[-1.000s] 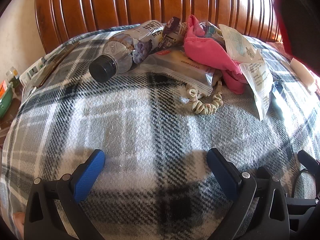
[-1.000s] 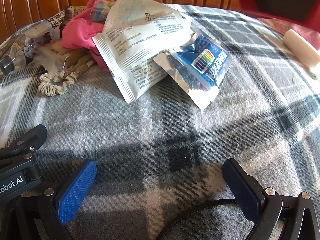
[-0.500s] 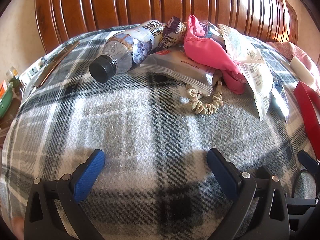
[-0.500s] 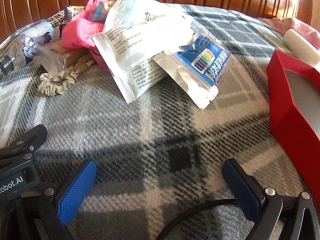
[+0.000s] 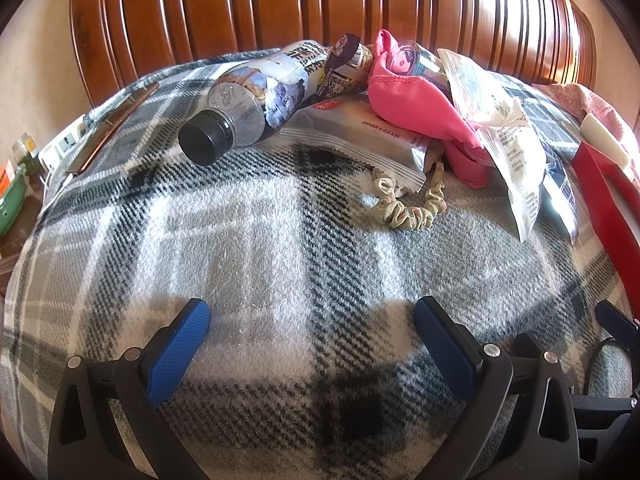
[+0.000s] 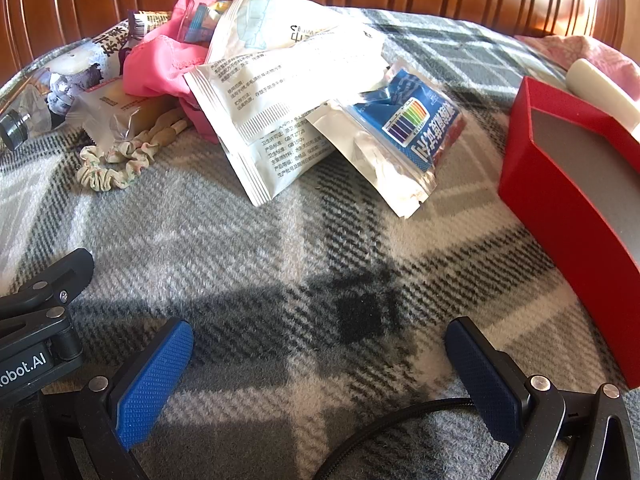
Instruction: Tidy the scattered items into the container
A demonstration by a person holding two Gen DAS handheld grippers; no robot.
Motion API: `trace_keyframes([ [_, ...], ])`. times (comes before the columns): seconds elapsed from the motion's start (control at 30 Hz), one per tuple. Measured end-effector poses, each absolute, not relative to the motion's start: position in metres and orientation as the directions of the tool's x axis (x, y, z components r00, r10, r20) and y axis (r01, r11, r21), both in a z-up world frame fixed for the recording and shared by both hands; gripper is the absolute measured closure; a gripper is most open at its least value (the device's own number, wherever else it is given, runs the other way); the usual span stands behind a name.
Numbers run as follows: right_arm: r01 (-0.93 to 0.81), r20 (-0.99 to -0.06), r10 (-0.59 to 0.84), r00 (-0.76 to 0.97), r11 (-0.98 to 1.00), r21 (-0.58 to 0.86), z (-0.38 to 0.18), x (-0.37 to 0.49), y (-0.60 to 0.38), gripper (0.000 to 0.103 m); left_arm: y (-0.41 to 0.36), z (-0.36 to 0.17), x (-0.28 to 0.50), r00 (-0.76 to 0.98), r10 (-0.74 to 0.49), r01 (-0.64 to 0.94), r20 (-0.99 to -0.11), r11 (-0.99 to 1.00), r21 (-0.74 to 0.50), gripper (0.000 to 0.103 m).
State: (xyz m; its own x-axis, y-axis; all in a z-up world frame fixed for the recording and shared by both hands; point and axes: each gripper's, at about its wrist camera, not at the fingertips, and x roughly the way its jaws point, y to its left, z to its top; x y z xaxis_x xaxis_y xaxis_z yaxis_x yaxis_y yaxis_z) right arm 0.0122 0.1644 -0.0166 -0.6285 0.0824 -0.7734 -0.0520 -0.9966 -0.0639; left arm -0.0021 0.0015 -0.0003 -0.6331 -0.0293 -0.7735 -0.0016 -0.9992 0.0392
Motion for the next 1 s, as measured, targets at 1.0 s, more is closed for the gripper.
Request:
trace_keyframes([
  [1.0, 0.060, -0.709, -0.133, -0.692, -0.990, 0.127, 0.021, 0.000, 0.180, 0.000, -0.004, 0.078, 0.010, -0.742, 0.098, -0.139, -0.663, -0.990, 0.009, 0.000],
])
